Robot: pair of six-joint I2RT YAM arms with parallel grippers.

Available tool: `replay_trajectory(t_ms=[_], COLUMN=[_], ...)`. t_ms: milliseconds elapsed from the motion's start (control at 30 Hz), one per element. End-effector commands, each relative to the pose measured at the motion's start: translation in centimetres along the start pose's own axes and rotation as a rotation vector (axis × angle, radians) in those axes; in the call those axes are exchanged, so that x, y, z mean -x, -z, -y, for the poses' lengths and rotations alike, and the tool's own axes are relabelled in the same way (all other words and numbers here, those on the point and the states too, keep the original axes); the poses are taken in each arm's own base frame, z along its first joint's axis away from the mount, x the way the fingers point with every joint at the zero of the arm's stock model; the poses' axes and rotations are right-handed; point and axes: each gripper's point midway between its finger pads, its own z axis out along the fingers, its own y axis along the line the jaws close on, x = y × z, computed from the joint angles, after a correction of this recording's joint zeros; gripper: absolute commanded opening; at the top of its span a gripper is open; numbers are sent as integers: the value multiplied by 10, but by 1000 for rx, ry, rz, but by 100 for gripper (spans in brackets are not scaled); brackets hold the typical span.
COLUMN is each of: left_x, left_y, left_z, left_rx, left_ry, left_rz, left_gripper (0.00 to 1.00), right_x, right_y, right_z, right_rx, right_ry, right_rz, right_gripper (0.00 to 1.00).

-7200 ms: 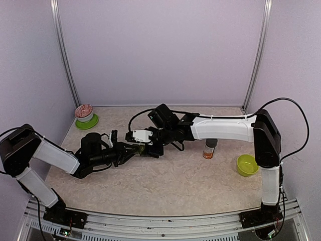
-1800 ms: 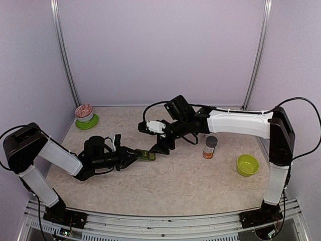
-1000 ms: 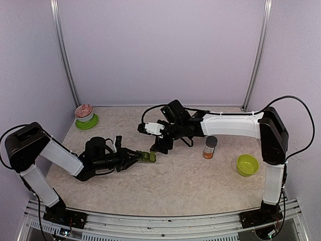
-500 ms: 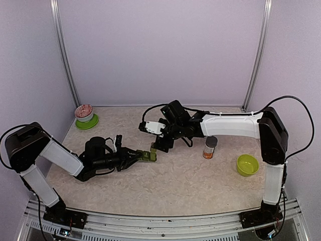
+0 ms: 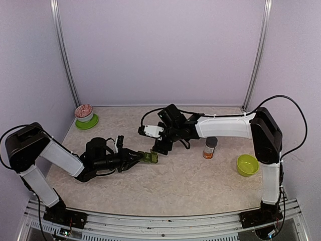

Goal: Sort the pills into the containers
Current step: Open the lid of the pill container, then place the pill container at the center of the board.

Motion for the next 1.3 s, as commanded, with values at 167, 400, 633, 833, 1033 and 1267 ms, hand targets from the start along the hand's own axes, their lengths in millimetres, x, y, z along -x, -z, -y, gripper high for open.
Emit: replay_trajectory(t_ms=[167, 400, 633, 833, 1033, 1267], left_x=[2, 2, 5, 7, 11, 16], left_y=[-5, -5, -11, -19, -32, -53], left_z=[16, 15, 16, 17, 13, 6], left_rx=[-38, -34, -31, -23, -10, 8], left_ry=[-56, -56, -74, -88, -96, -99], left_rz=[-7, -8, -11, -24, -44, -75], left_gripper=[18, 18, 18, 18, 18, 18], right_x=[-3, 17, 36, 40, 49, 61], right_y=[-5, 17, 50, 75, 105, 146], right_z=[-2, 15, 57, 93, 130, 160], right_rx=[33, 37, -11, -27, -62, -65], right_ry=[15, -36, -137, -242, -332, -405], right_rz=[-11, 94, 197, 264, 338, 426], right_gripper=[88, 89, 100, 100, 100, 100])
